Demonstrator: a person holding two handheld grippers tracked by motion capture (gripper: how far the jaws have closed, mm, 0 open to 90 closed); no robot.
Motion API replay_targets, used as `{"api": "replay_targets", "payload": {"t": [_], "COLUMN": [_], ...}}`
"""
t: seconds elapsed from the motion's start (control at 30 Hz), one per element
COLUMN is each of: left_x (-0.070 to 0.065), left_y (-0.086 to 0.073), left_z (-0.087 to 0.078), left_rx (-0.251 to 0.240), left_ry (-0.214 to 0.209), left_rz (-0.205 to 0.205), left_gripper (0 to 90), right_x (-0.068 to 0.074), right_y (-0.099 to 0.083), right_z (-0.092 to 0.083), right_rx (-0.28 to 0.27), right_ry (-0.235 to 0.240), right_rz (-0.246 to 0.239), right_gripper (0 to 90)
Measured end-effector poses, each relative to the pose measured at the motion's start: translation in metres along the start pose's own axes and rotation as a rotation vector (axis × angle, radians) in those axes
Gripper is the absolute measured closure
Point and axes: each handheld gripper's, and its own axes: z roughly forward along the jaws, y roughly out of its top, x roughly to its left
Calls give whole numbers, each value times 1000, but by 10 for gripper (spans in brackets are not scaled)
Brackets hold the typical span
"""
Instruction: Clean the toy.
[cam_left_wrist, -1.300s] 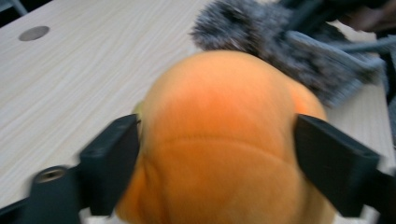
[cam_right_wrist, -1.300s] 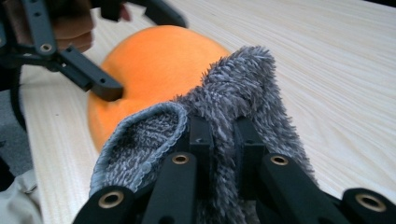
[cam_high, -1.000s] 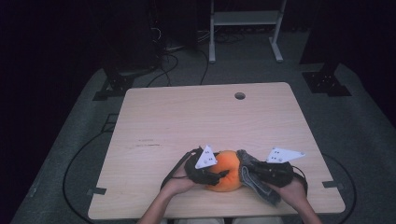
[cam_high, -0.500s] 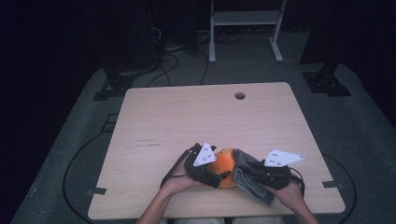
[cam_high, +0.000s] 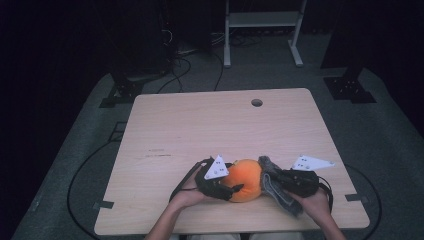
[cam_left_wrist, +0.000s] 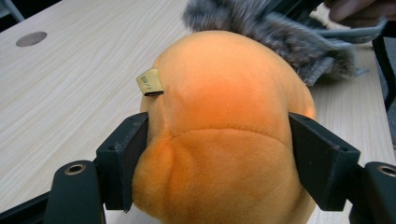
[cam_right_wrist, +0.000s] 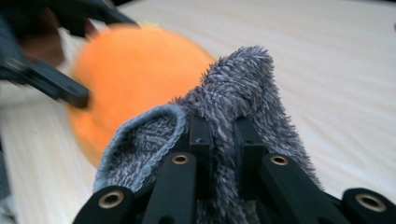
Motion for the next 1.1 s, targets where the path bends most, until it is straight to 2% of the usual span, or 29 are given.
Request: {"api": "replay_targets", "payload": {"t": [0.07, 0.13, 0.2, 0.3, 0.4, 0.5, 0.57, 0.67, 0.73, 0.8, 0.83, 0.87, 0.93, 0.97, 1.0, 1.1], "left_x": [1, 1, 2, 3, 2, 3, 2, 0, 0, -1, -2, -3, -7, -7, -6, 2], "left_y": [-1, -2, -3, -5, -5, -5, -5, -4, -4, -4, -4, -4, -1, 0, 3, 4], "left_z": [0, -1, -2, -3, -3, -4, -3, -3, -4, -3, -2, -2, -2, -2, -4, -5], "left_rx": [-5, -3, 1, 2, 2, 4, 2, 6, 6, 5, -1, -4, -10, -5, 5, 15], "left_ry": [-4, -10, -14, -20, -24, -28, -25, -24, -26, -24, -29, -33, -54, -63, -68, -67], "left_rz": [3, 10, 4, -3, 6, 6, 7, 20, 24, 26, 27, 34, 48, 46, 35, -54], "left_gripper": [251, 249, 249, 249, 246, 246, 245, 244, 242, 242, 242, 241, 225, 197, 174, 103], "right_x": [4, 5, -1, -13, -14, -10, -13, -20, -17, -11, -8, -3, 0, 0, 0, 0], "right_y": [4, 3, -4, -11, -9, -5, -9, -13, -10, -2, 0, 4, 4, 1, -1, -1], "right_z": [-2, 2, 6, 8, 5, 5, 9, 10, 5, -3, -6, -7, -4, 0, 2, 1], "right_rx": [-42, -22, -4, 42, 24, 8, 39, 89, 56, -22, -44, -58, -38, -7, -3, 3], "right_ry": [38, 40, 38, -10, -3, 22, 21, -9, 6, 69, 93, 103, 104, 99, 97, 92], "right_rz": [0, -3, 34, 73, 85, 69, 86, 113, 104, 88, 81, 55, 43, 37, 32, 31], "right_gripper": [802, 801, 801, 802, 802, 801, 801, 801, 802, 800, 799, 799, 800, 800, 800, 801]}}
